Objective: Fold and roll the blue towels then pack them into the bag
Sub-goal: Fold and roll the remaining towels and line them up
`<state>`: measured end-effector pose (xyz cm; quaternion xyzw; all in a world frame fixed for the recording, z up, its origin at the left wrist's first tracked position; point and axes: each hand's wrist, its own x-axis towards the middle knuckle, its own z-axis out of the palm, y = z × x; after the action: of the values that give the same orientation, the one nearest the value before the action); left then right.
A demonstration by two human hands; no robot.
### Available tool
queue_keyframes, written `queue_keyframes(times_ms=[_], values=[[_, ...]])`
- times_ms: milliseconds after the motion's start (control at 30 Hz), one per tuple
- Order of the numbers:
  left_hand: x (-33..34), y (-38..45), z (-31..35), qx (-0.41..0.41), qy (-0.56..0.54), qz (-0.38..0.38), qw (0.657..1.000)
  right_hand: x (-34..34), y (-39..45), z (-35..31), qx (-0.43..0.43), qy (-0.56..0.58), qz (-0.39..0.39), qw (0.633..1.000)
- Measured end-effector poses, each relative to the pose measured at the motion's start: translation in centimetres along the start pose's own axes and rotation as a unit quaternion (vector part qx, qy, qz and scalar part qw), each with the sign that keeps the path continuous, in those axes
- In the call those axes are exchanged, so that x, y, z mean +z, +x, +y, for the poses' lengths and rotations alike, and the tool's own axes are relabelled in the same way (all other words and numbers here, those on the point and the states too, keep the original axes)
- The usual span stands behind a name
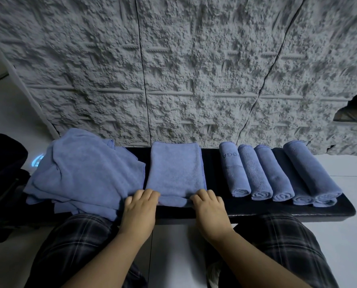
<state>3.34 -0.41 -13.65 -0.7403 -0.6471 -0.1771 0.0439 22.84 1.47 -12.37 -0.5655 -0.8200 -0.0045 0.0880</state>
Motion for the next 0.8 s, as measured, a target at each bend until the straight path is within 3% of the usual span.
queue_keyframes(times_ms=[133, 267, 467, 633, 800], values=[[-0.3, 0.0, 0.1, -0.001, -0.009, 0.003, 1.000, -0.9, 0.2, 0.3, 0.003, 0.022, -0.022, 1.000], [-0.4, -0.5, 0.1, 0.012, 0.003, -0.009, 1.000, -1.4, 0.2, 1.5, 0.019, 0.112, -0.102, 0.988], [-0.5, -0.3, 0.4, -0.010, 0.031, 0.040, 0.999, -1.1, 0.4, 1.2, 0.124, 0.228, -0.097, 0.961], [-0.3, 0.2, 1.0, -0.037, 0.042, 0.046, 0.997, -1.2, 0.4, 0.3, 0.118, 0.162, -0.061, 0.978], [-0.3, 0.2, 1.6, 0.058, 0.022, 0.061, 0.996, -0.7, 0.2, -0.1, 0.072, 0.033, 0.026, 0.997]])
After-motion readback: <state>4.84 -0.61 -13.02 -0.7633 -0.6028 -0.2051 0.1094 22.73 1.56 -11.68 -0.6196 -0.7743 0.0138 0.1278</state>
